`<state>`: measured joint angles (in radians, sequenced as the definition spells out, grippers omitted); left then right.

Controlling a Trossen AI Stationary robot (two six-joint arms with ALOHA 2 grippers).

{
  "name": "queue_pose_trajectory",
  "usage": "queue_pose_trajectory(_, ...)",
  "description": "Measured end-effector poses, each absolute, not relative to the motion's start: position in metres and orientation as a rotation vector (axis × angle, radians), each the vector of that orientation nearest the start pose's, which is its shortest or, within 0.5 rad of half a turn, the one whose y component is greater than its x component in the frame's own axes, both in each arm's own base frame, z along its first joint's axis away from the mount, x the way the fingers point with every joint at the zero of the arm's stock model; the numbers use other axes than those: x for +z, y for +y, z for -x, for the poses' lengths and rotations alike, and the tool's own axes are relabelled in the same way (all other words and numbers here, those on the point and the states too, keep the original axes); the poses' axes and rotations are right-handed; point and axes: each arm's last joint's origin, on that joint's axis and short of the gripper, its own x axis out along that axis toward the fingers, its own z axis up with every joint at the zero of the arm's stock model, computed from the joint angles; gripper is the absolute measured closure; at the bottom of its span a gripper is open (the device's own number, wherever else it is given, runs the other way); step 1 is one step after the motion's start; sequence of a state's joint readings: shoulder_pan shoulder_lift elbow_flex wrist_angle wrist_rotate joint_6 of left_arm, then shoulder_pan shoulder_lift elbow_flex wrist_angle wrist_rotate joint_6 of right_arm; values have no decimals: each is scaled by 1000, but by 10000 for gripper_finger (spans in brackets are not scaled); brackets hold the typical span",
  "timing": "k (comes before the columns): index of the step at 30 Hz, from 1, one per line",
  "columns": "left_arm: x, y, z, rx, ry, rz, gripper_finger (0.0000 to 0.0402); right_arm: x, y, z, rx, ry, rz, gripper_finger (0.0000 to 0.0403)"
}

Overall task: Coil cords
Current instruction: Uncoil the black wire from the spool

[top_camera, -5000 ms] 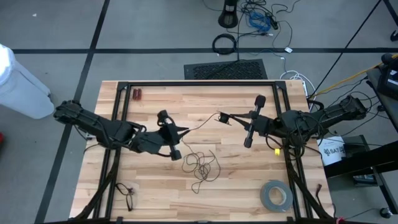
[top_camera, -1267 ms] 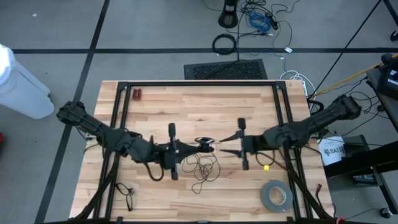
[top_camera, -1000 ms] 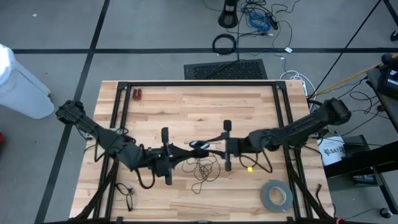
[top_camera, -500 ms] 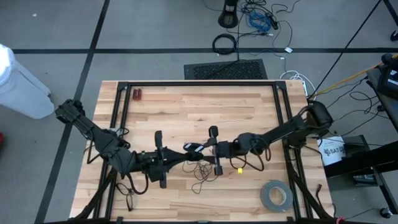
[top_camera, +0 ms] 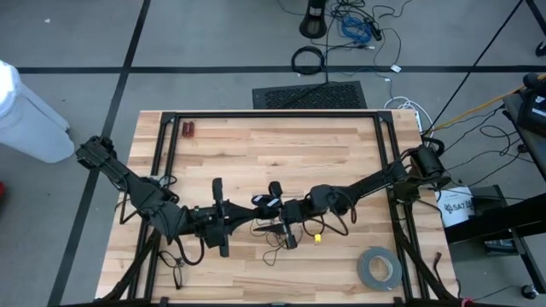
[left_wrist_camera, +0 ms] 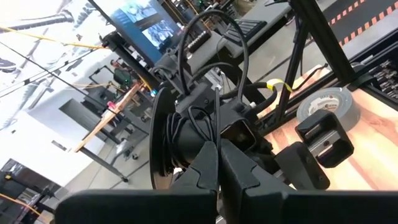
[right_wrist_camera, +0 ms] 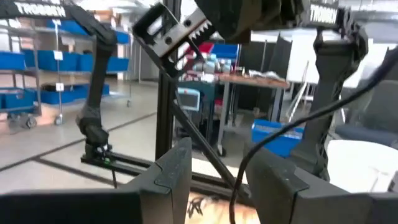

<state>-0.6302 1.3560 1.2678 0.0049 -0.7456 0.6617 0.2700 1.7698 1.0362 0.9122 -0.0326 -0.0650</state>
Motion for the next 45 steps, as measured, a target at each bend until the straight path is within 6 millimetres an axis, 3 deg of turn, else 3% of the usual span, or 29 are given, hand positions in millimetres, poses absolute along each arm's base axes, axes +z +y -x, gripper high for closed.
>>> queue_pose_trajectory(9, 390, -169, -249, 120, 127, -732, 402, 269, 104, -372, 294, -118, 53, 282)
queue_pose_trajectory(12, 391, -171, -247, 113, 122, -731, 402, 273, 103, -369, 294, -119, 53, 306)
queue_pose_trajectory(18, 391, -171, -246, 114, 120, -729, 402, 272, 103, -369, 286, -107, 59, 393)
queue_pose_trajectory(23, 391, -171, -246, 113, 122, -731, 402, 269, 101, -367, 239, -26, 68, 400)
queue_pose_trajectory(36, 383, -170, -243, 114, 196, -749, 402, 310, 102, -314, 71, 167, 147, 403)
queue_pose_trajectory(45, 383, -167, -246, 121, 197, -716, 402, 347, 109, -288, -15, 87, 263, 403)
